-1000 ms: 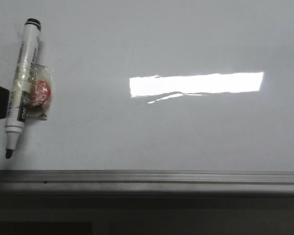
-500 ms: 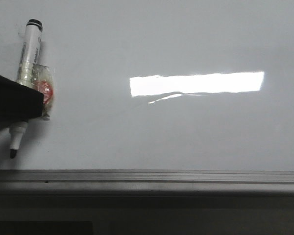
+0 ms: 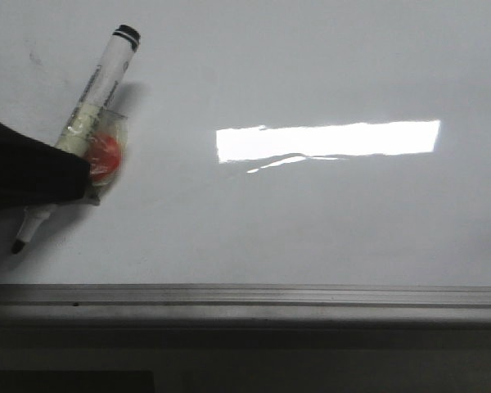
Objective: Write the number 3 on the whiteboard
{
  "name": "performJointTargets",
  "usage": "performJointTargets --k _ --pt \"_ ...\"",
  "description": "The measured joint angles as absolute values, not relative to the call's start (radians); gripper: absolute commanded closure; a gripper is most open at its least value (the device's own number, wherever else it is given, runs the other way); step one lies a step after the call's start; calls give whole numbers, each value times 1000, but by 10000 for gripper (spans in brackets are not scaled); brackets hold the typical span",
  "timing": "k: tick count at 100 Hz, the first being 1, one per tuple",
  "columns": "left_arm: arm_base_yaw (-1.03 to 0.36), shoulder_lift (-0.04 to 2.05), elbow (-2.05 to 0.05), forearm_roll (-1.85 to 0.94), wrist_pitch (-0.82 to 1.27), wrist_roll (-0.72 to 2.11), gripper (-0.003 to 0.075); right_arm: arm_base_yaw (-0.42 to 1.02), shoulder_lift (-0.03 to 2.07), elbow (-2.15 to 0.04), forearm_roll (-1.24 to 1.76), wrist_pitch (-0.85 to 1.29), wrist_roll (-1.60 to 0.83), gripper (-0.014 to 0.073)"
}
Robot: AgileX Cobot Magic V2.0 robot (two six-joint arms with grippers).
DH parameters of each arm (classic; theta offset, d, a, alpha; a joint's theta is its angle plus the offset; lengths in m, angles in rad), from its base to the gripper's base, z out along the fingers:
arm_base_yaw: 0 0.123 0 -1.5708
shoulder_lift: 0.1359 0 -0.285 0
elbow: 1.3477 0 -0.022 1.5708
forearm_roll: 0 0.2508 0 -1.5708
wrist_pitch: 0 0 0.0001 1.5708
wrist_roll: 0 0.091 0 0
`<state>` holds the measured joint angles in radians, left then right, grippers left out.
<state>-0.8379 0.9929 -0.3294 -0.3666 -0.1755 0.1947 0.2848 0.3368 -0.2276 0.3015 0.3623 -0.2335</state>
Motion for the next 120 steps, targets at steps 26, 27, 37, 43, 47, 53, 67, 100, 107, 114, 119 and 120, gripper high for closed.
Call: performJointTargets --k 26,27,37,43,47,53,67,100,107,114,119,120 --pt "-838 1001 -379 -48 -133 196 741 557 482 -296 300 307 -344 595" --pt "-838 1001 -380 -31 -133 196 741 564 488 -306 300 302 -345 587" --pt "-838 1001 -380 83 -133 196 741 665 573 -382 300 293 -352 373" --pt "-838 1001 -380 145 -138 196 741 732 627 -428 300 291 -354 249" --pt "-840 1001 -380 176 -140 196 741 774 670 -461 302 289 -355 190" --pt "-853 1003 -380 233 -142 196 741 826 737 -509 302 278 -356 173" --pt "-905 1014 -380 294 -144 196 741 910 886 -593 303 245 -358 204" --pt "-966 1016 -380 309 -150 199 741 995 1077 -685 303 178 -358 237" --pt "-966 1016 -380 309 -150 201 741 995 1087 -685 303 174 -358 358" --pt "-966 1016 -380 315 -150 203 741 996 1089 -685 303 171 -358 617" --pt "-968 1016 -378 321 -143 208 740 996 1089 -686 303 169 -358 654" --pt "-968 1016 -378 321 -143 211 740 996 1089 -688 303 169 -358 653"
